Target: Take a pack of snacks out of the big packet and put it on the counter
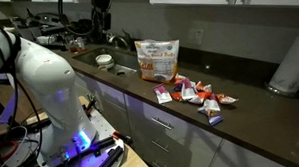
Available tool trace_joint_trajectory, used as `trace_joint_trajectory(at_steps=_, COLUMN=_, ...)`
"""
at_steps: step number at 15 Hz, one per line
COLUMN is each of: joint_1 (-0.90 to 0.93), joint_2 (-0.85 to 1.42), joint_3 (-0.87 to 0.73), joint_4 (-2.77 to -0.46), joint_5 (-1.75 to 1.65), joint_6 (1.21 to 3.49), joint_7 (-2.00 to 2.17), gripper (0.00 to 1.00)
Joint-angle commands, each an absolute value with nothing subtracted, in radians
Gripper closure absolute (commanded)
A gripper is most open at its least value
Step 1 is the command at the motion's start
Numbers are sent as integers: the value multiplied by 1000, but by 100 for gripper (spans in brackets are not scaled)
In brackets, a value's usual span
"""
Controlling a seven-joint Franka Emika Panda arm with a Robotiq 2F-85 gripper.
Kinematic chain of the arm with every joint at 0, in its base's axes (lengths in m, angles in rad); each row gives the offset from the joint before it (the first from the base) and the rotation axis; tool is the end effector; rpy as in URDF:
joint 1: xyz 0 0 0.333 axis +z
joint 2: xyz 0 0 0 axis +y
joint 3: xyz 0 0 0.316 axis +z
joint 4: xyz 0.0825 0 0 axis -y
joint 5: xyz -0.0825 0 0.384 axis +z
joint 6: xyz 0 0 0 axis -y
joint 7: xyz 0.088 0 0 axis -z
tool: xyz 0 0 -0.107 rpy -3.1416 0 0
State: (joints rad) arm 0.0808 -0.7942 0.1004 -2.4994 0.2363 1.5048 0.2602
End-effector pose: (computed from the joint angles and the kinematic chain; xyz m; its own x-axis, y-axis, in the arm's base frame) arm 0.2805 0.0831 0.5212 0.9659 -0.1083 -0.2352 -0.1360 -0.9851 -0.1048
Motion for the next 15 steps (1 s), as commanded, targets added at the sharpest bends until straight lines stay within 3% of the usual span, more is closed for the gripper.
trace_joint_trajectory(at_steps=1, joint_1=58, joint_2=-795, joint_3=117, joint_4=-2497, joint_5=245, joint_6=1500, joint_7=248, gripper=0)
trace_joint_trajectory(at_steps=6, joint_1=58, joint_2=-795, joint_3=117, joint_4=-2497, joint_5=245, joint_6=1500, joint_7=248, gripper=0)
trace_joint_trajectory(at_steps=15, joint_1=93, joint_2=-515, joint_3=222, joint_4=-2343, joint_5=58, joint_6=1882, joint_7=128, gripper=0)
